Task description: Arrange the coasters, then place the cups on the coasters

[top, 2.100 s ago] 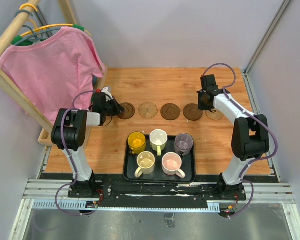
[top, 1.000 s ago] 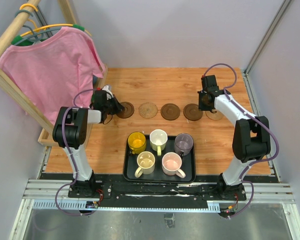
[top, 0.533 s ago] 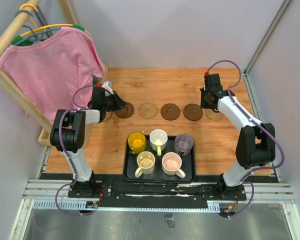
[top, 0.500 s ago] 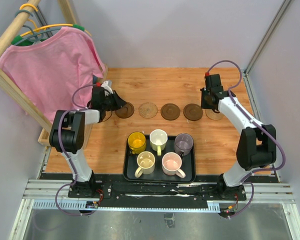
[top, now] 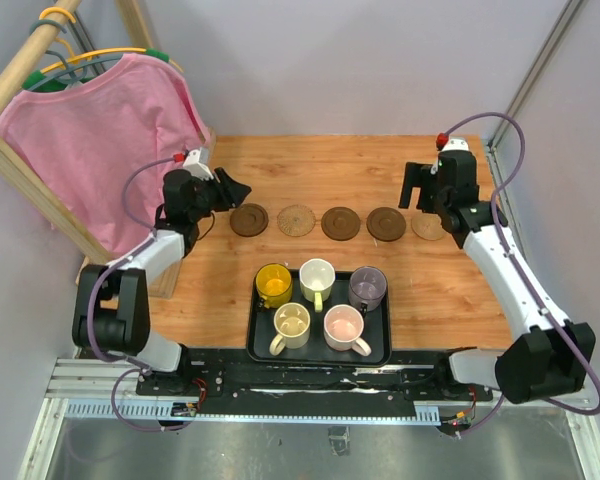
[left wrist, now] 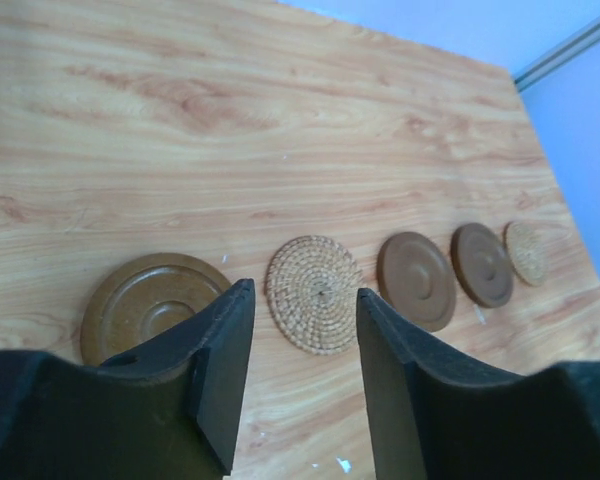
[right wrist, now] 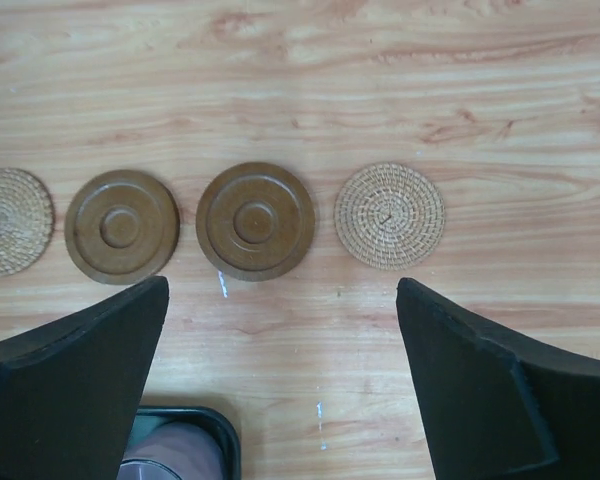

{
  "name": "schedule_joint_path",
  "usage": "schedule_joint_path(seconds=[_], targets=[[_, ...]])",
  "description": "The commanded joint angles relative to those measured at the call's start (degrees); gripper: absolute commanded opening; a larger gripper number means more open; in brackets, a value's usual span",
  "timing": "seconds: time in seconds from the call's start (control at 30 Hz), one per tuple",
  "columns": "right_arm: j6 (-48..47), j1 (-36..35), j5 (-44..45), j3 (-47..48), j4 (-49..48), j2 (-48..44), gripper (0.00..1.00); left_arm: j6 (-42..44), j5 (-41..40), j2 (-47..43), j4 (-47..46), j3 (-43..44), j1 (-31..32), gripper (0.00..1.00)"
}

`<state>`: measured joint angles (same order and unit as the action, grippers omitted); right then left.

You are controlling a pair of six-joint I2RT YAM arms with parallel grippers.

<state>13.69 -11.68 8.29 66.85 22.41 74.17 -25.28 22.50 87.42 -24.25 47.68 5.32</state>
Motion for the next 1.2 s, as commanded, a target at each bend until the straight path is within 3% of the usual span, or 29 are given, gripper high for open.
schedule_joint_path(seconds=[0.0, 0.2, 0.5, 0.6, 0.9, 1.17], targets=[[0.7, -1.29, -1.57, -2.76, -3.36, -4.28, 0.98, 0.37, -1.05, -6.6, 1.17, -2.14, -0.14, 0.53], [4.25, -0.15, -0.79, -6.71, -7.26, -10.36, 0.98, 0.45, -3.17, -14.36, 3.28, -4.27, 0.1, 0.62], [7.62, 3.25, -3.62, -12.64, -10.58, -16.87, 0.99, 1.26, -7.63, -23.54, 6.22, -7.04, 1.46, 0.64], [7.58, 3.2, -3.88, -12.57, -7.13, -17.4, 0.97, 3.15, -11.75, -26.64, 8.63, -7.61, 3.43, 0.64], [9.27, 1.39, -5.43, -13.99, 7.26, -22.72, 0.7, 7.21, -22.91, -34.02, 14.38, -9.38, 9.86, 0.64], [15.31, -8.66, -0.26, -18.61, 18.97, -31.6, 0.69, 5.22, -21.95, -35.29, 13.71, -13.05, 10.3, 0.64]])
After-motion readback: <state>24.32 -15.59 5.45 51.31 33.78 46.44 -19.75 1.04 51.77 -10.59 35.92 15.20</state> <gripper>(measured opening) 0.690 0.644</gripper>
